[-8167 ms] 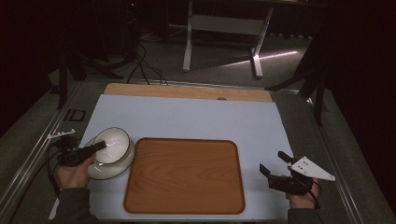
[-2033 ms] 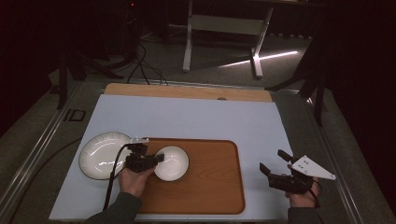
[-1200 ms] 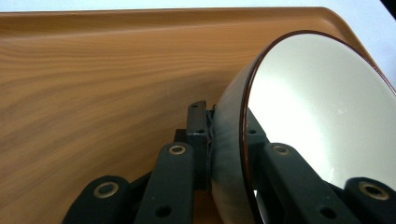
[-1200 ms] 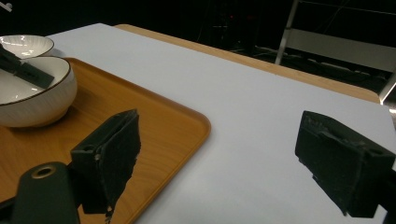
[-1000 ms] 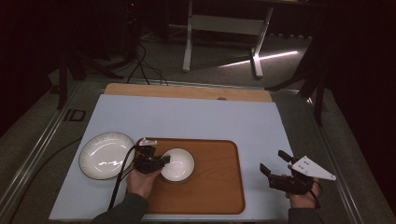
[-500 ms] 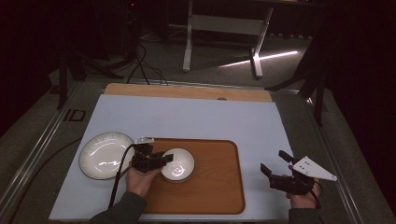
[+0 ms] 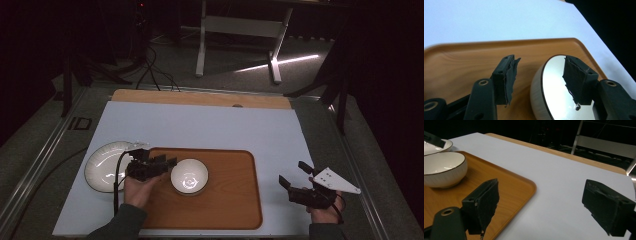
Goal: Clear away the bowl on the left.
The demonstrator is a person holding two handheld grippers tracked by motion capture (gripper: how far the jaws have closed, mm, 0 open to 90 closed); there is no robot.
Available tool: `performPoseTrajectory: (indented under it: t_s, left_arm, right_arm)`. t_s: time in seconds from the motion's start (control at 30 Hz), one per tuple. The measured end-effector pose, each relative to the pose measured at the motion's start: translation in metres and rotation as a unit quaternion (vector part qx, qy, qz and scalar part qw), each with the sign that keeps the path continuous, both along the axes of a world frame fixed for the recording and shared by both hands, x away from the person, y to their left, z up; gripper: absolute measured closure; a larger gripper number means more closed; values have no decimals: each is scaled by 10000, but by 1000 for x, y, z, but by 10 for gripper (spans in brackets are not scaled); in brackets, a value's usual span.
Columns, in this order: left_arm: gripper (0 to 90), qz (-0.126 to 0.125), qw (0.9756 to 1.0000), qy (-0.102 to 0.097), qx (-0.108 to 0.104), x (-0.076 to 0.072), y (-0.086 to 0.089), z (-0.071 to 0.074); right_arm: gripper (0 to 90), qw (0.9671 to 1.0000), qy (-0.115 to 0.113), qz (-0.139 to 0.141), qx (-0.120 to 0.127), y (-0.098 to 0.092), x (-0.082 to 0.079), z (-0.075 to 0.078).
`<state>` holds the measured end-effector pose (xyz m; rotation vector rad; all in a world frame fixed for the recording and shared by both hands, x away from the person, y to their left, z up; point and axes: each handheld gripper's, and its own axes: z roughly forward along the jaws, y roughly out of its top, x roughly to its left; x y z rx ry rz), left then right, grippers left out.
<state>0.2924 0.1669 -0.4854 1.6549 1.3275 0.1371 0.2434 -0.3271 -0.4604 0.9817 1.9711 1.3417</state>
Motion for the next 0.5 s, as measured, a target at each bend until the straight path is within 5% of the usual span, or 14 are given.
performPoseTrajectory:
  t_s: [0.1, 0.33, 0.5]
  left_arm:
    - [439, 111, 9992, -112, 356, -2, 6, 6]
    - [438, 385, 9909, -356, 1243, -7, 17, 19]
    - [438, 498, 9875, -508, 1406, -11, 27, 26]
  right_arm:
    - [139, 10000, 1, 3, -1, 0, 0, 0]
    - [139, 10000, 3, 9, -4, 0, 0, 0]
    - [139, 10000, 3, 6, -7, 0, 0, 0]
